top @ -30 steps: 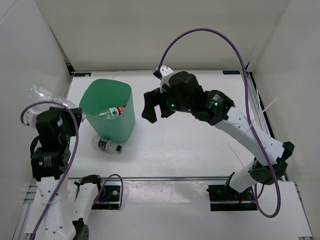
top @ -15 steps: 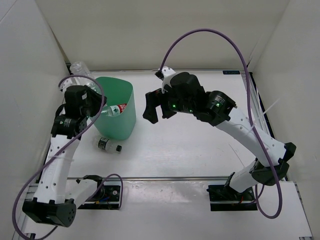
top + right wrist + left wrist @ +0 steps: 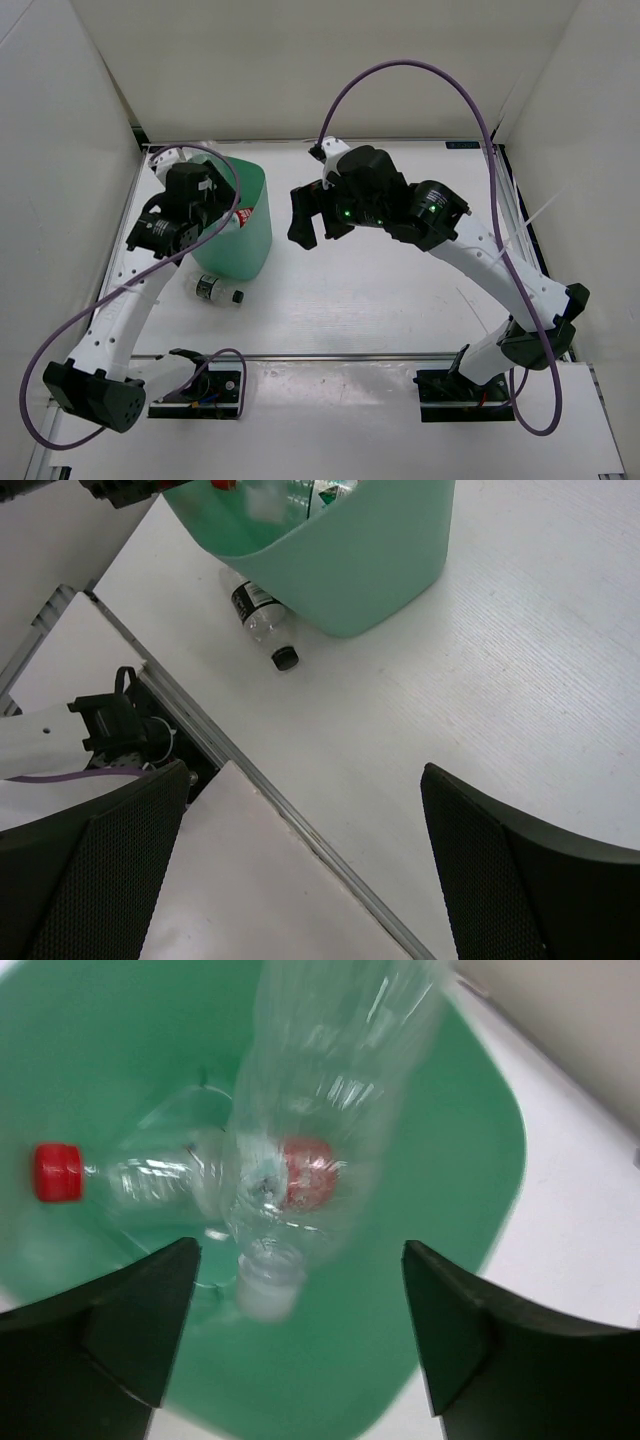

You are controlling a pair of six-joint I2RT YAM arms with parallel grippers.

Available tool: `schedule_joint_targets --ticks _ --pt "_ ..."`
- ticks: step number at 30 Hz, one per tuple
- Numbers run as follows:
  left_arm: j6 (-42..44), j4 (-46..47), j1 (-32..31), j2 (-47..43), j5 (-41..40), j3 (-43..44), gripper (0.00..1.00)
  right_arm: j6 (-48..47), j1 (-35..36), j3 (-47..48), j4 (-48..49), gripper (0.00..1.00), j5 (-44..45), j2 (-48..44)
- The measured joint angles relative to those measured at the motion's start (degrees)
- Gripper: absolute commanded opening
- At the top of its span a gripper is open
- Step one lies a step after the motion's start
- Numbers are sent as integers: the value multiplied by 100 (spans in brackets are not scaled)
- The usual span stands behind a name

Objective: Put the plastic bottles in the bin

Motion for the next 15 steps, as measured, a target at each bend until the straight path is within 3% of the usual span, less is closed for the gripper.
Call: schedule_joint_targets --ticks 4,8,15 --pt "13 -164 -164 2 -481 387 100 15 0 0 -13 100 22 0" --pt "-144 -256 -140 -562 -824 494 100 17 0 0 -31 100 48 0" --pt "-2024 -1040 160 -2033 -951 -109 100 20 0 -4 -37 100 68 0"
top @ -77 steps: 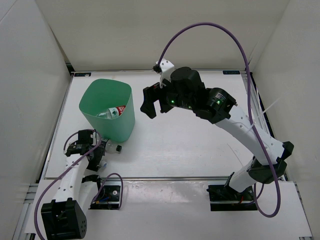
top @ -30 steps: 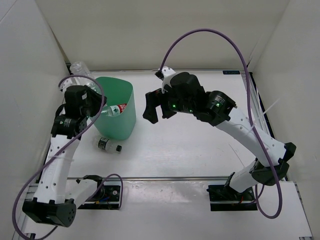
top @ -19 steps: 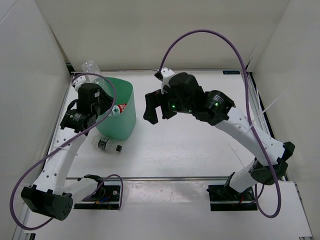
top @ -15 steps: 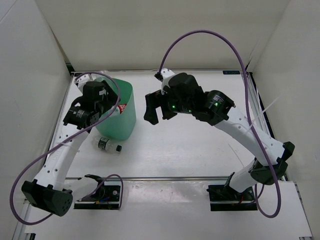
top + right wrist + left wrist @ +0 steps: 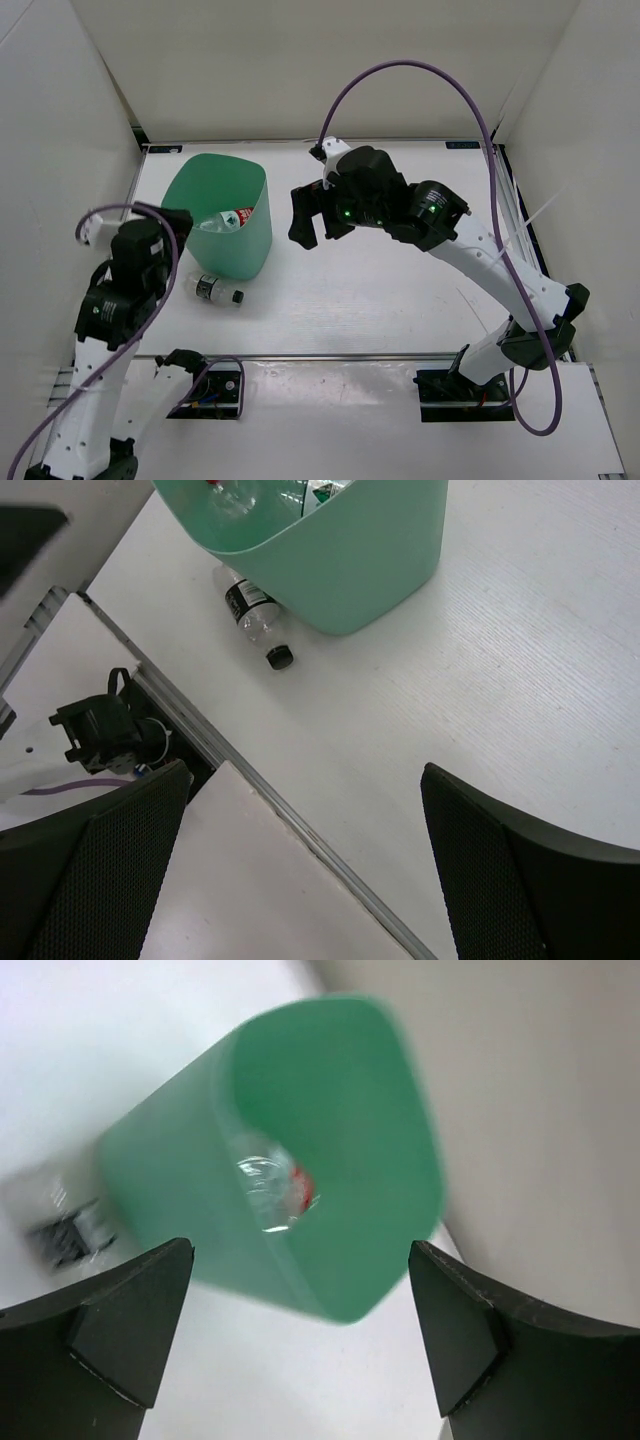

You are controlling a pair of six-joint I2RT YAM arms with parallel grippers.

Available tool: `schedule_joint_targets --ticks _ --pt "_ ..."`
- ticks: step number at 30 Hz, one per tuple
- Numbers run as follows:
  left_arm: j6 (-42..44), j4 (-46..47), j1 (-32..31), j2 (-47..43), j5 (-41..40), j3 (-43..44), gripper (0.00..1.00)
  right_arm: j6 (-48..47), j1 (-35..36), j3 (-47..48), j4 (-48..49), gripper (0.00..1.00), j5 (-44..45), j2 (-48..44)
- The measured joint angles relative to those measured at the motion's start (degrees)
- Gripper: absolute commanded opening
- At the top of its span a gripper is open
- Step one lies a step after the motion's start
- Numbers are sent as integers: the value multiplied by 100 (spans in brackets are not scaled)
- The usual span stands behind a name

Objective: Put the plastic bottles in the bin

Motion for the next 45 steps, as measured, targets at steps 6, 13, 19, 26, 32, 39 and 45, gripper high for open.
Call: schedule_joint_targets --ticks 6,13,19,26,32,39,45 --pt "-1615 -710 9 -1178 -37 -1862 100 9 0 -13 -37 100 42 0" --pt "-2345 -236 17 -1764 264 -3755 100 -4 0 -87 -85 100 37 0" --pt "-2323 905 17 -1598 452 -4750 100 -68 0 -87 -155 100 42 0" --pt "-2312 2048 85 -1174 573 -5512 100 -118 0 -109 -367 100 74 -7" --pt "-2203 2959 525 -697 833 -5733 97 -197 0 -114 -446 100 118 -33" --pt "-1873 3652 1034 -457 1285 -5908 48 -212 0 -157 -549 100 146 -72" --pt "-1558 3237 1130 -691 1650 -5696 46 -223 0 -203 -590 100 120 -76"
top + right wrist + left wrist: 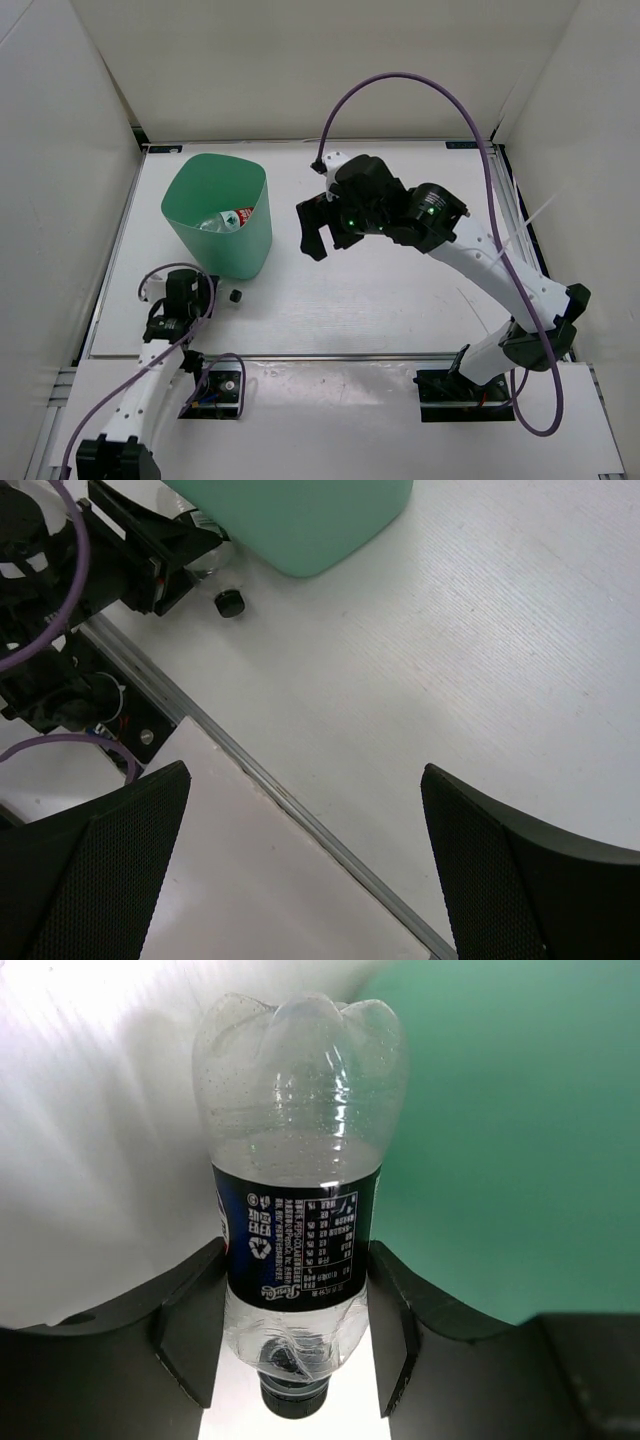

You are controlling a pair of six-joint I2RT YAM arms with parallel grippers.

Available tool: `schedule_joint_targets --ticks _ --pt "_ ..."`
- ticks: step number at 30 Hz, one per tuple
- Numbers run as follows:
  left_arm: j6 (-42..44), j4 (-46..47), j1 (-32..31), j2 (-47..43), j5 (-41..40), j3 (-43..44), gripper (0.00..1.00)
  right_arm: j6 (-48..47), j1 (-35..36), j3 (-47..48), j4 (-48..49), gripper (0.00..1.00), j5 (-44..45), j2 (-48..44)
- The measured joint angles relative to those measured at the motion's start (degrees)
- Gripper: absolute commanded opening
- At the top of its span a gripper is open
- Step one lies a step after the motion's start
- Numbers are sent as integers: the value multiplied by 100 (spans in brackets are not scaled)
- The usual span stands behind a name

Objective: Put the plastic bottles in the bin

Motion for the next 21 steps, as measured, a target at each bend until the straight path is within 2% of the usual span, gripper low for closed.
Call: schedule_joint_targets --ticks 4,7,11,14,17,21 --pt "68 -1163 0 -756 7 774 46 2 0 0 4 100 -85 33" --pt "317 -1976 0 -1165 -234 1875 43 17 0 0 31 100 -138 90" --pt "1064 -2282 0 -1224 -621 3471 41 83 0 0 59 100 -236 186" --pt "2079 -1917 17 -800 -498 4389 38 177 0 -13 107 100 -310 205" --pt "3027 -1486 17 87 -184 5233 38 247 0 -48 170 100 -413 216" --pt "3871 -1073 17 1202 199 5637 39 341 0 -103 221 100 -496 234"
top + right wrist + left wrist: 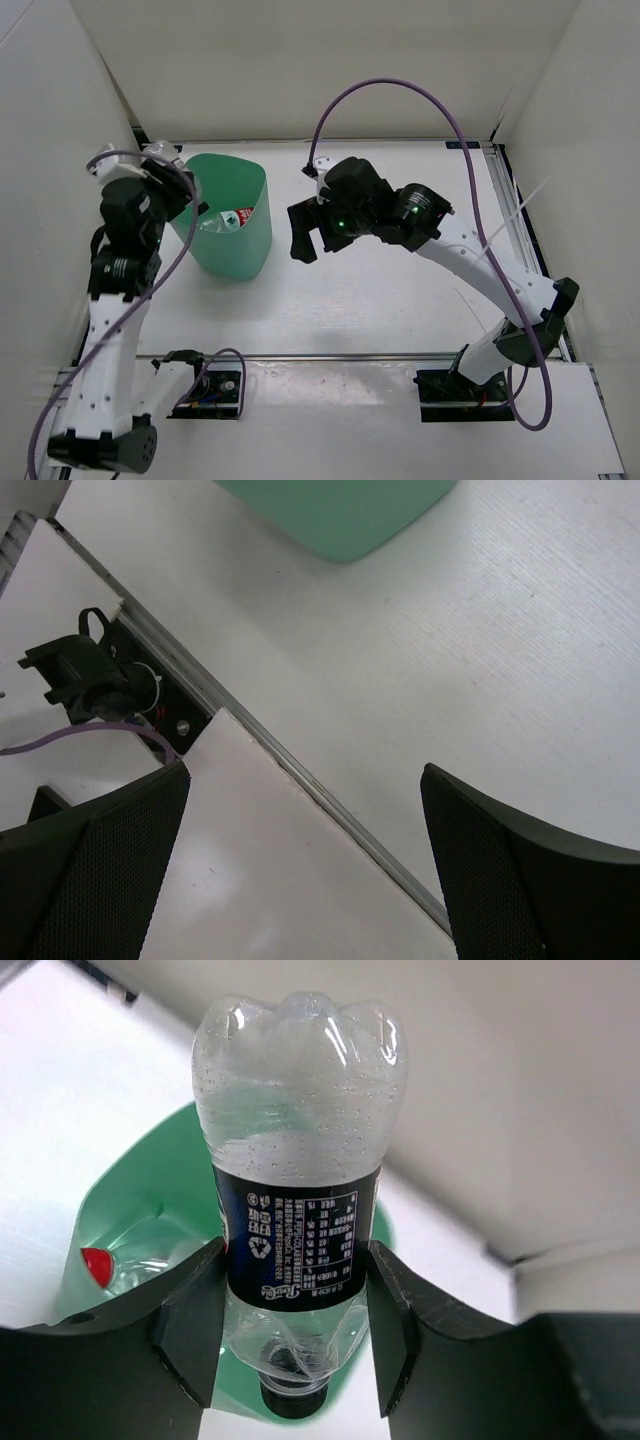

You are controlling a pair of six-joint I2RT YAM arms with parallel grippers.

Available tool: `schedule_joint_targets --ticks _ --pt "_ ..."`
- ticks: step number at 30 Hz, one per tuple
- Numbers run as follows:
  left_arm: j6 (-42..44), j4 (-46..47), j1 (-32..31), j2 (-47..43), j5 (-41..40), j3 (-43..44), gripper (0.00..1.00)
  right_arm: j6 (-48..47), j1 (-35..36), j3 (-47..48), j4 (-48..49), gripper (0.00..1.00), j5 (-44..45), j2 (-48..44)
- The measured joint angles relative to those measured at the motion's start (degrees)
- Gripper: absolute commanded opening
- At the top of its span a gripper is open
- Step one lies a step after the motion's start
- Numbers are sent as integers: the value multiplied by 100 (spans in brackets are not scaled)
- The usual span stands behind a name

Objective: Put the plastic bottles in the bin

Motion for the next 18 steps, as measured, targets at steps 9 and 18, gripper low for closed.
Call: schedule_joint_targets --ticks 9,18 --pt "903 -79 -671 1276 76 92 100 267 0 -772 85 100 212 -404" --pt "1460 -133 -973 -155 -898 568 100 560 -444 -846 -461 100 761 -614"
